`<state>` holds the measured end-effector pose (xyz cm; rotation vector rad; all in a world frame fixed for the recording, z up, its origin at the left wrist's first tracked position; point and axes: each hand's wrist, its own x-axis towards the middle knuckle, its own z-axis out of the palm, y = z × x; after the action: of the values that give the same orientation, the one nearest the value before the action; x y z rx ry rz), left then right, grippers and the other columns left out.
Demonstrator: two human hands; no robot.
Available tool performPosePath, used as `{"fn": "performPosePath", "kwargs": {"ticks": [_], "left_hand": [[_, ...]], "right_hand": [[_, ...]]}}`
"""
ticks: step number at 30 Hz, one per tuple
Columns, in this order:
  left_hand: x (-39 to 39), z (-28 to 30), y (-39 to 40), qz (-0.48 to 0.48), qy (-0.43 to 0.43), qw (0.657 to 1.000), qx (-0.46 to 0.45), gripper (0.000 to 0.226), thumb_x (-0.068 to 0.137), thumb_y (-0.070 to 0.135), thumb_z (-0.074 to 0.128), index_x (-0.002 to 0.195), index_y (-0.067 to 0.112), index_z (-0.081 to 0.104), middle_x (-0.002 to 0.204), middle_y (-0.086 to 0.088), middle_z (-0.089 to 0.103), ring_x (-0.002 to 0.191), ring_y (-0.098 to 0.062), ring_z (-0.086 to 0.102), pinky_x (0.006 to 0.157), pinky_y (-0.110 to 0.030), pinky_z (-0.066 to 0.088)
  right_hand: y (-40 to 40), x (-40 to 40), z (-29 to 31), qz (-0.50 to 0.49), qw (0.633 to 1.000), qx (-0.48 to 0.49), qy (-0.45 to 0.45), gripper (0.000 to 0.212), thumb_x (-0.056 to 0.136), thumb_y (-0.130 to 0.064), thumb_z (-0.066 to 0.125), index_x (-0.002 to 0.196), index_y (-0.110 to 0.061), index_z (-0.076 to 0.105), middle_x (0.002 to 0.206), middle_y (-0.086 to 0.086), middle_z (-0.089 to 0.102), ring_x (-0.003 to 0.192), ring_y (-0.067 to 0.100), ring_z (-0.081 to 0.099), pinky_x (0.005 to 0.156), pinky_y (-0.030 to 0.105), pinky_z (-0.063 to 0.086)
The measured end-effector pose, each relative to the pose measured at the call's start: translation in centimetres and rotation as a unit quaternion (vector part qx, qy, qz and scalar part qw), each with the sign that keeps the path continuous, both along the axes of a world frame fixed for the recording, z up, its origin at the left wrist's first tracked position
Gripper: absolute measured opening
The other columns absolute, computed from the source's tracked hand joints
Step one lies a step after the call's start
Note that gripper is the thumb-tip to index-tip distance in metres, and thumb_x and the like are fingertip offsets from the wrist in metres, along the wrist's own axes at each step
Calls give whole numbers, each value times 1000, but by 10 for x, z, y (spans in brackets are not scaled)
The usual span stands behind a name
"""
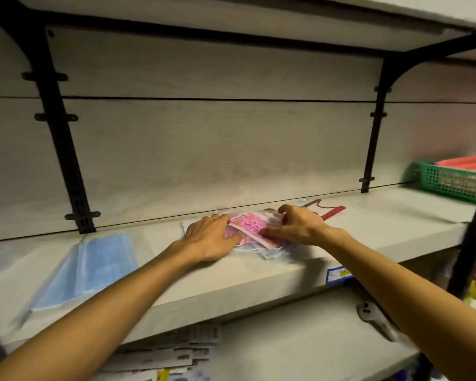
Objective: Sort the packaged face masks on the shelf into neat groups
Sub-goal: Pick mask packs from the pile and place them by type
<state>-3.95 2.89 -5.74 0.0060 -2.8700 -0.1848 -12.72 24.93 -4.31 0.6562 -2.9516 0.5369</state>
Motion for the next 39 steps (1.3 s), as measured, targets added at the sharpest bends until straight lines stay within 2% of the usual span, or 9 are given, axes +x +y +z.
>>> {"fn": "performPosePath", "kwargs": {"ticks": [6, 10, 19, 23, 26, 29, 35, 37, 39], "left_hand": [[-18, -2, -1, 51, 17, 998, 12, 70, 91, 71, 48, 140, 21, 50, 143, -3, 57, 126, -29, 56, 93, -39, 49], [-26, -3, 2, 78, 18, 996, 36, 58, 89, 66, 57, 129, 25, 55, 128, 1, 66, 113, -28, 62, 80, -36, 49], [-37, 8, -1, 172, 41, 953, 248, 53, 80, 19, 83, 128, 20, 61, 100, 8, 66, 94, -18, 66, 86, -33, 53], [-37, 8, -4, 206, 108, 896, 377, 45, 79, -4, 75, 119, 15, 64, 98, -2, 69, 92, -28, 69, 83, -42, 59], [-34, 10, -5, 214, 165, 824, 498, 45, 81, -16, 64, 122, 3, 62, 91, -5, 65, 78, -27, 66, 64, -32, 54], [-27, 12, -5, 218, 186, 762, 581, 45, 82, -14, 66, 122, 7, 57, 94, -9, 66, 68, -21, 64, 54, -26, 51], [-21, 15, -6, 213, 82, 661, 715, 13, 86, 2, 65, 98, 6, 68, 99, -16, 68, 80, -26, 65, 62, -31, 53], [-20, 14, -8, 194, 59, 651, 731, 4, 87, 10, 68, 84, 12, 70, 88, -7, 69, 74, -20, 64, 60, -30, 50], [-20, 14, -10, 183, 42, 665, 722, 4, 87, 13, 70, 83, 13, 72, 81, -4, 72, 66, -16, 66, 54, -25, 53]], "right_hand": [[4, -46, 3, -43, 994, -78, -57, 70, 65, -62, 84, 104, -6, 71, 101, 10, 75, 91, 26, 69, 80, 38, 56], [19, -73, 5, -47, 982, -170, -71, 34, 72, -37, 86, 79, -5, 78, 77, 13, 75, 65, 20, 60, 59, 32, 46], [17, -94, 2, 47, 970, -221, -88, 38, 80, -38, 81, 71, -2, 73, 65, 14, 71, 55, 23, 60, 55, 33, 46], [5, -95, 2, 85, 948, -276, -135, 28, 87, -23, 73, 65, -7, 68, 54, 12, 68, 41, 17, 60, 39, 23, 45], [-5, -92, 3, 102, 911, -354, -184, 25, 91, -13, 68, 67, -6, 64, 46, 9, 60, 31, 15, 50, 34, 19, 37], [-12, -84, 5, 124, 861, -427, -246, 11, 91, -8, 68, 82, -1, 66, 46, 1, 62, 30, 6, 51, 32, 15, 36], [-23, -66, 4, 161, 838, -405, -328, 29, 91, -10, 71, 116, 2, 62, 65, 3, 75, 44, 10, 65, 35, 17, 42], [-26, -63, 1, 174, 845, -396, -313, 37, 89, -4, 71, 122, 0, 57, 72, 5, 76, 54, 15, 71, 42, 25, 53], [-27, -63, -7, 201, 842, -398, -303, 47, 85, 1, 71, 127, -5, 53, 92, 12, 77, 74, 25, 77, 67, 42, 64]]}}
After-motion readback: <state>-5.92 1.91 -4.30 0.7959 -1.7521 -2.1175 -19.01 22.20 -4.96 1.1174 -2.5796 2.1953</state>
